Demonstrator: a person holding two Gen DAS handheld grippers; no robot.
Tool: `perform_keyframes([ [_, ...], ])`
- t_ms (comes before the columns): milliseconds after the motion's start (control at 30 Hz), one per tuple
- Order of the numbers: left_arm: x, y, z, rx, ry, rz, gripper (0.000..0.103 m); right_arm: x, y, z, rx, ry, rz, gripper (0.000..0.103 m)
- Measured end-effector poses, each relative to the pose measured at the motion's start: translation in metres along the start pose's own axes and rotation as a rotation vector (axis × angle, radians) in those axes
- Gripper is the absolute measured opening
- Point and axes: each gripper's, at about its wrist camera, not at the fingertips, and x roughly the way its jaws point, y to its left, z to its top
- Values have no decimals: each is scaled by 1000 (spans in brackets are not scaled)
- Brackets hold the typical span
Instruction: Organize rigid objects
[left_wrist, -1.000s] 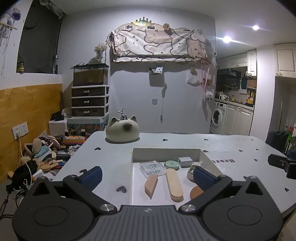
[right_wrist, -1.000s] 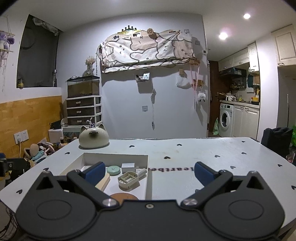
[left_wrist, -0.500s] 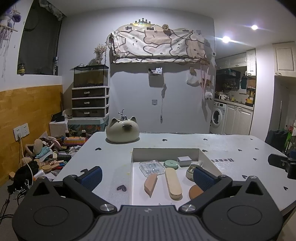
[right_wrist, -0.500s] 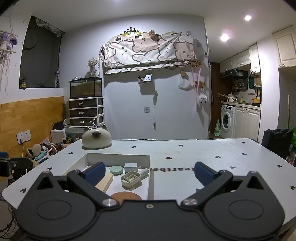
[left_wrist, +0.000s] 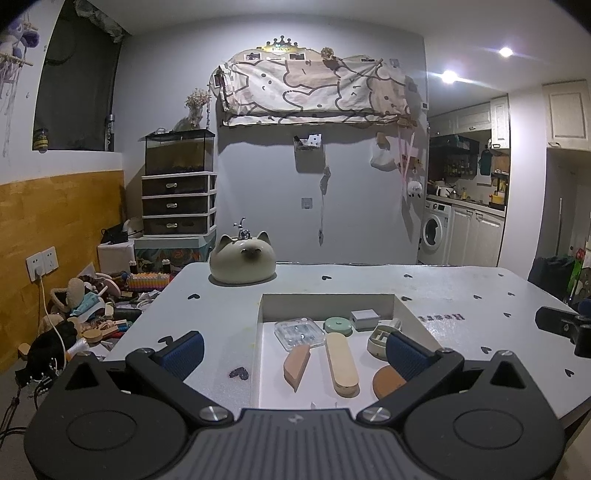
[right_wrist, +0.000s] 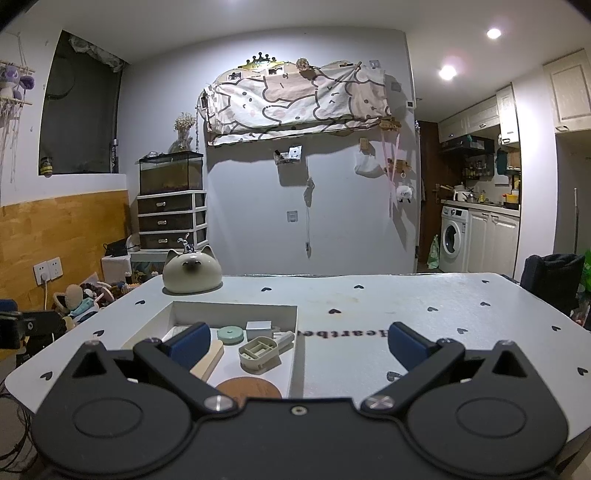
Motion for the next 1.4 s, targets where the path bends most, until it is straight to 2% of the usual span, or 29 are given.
perform_keyframes([
  [1400,-1,-1,-5,0,7,4,103,-2,-5,-8,-11,11,5,103],
])
